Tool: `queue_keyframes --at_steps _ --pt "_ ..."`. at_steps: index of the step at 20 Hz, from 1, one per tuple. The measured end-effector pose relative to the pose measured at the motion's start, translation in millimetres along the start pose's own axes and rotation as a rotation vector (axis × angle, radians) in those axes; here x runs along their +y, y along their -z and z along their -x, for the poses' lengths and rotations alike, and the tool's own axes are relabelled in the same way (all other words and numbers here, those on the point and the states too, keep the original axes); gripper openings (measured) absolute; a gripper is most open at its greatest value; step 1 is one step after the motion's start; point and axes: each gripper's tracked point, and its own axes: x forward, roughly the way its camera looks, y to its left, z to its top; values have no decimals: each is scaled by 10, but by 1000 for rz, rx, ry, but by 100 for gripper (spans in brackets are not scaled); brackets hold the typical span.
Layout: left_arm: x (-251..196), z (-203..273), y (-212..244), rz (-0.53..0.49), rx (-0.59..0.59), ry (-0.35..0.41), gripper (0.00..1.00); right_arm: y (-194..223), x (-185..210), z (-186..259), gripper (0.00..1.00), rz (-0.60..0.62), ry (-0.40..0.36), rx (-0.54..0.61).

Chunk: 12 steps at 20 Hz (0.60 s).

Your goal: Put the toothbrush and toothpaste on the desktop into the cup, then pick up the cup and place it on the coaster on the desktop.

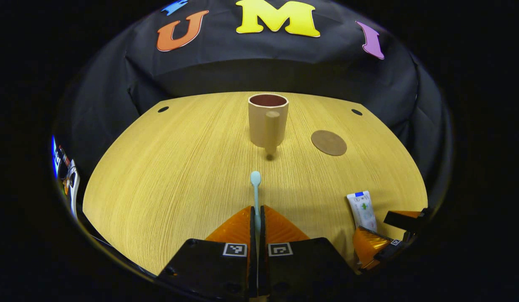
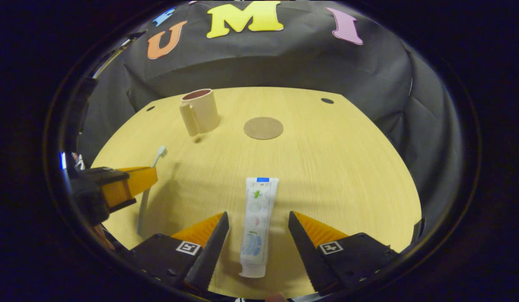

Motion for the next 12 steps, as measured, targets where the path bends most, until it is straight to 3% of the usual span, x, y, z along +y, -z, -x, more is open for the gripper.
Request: queue_keyframes --at_steps 1,4,6,9,11,12 --pt "6 -2 -45 2 -8 0 5 15 -2 -15 77 -1 1 11" --pt "65 -6 -195 4 -38 -3 5 84 -13 -41 62 4 14 52" --pt "93 -5 -313 6 -63 -5 4 126 -5 -75 41 -7 14 77" --pt "89 31 -526 -4 -108 -6 5 142 -37 -68 37 -27 6 111" --pt "110 53 -677 -21 -151 -6 4 143 -40 -60 28 -34 2 120" --pt "103 54 -778 -28 -177 -3 4 122 -36 -36 28 -43 -4 121"
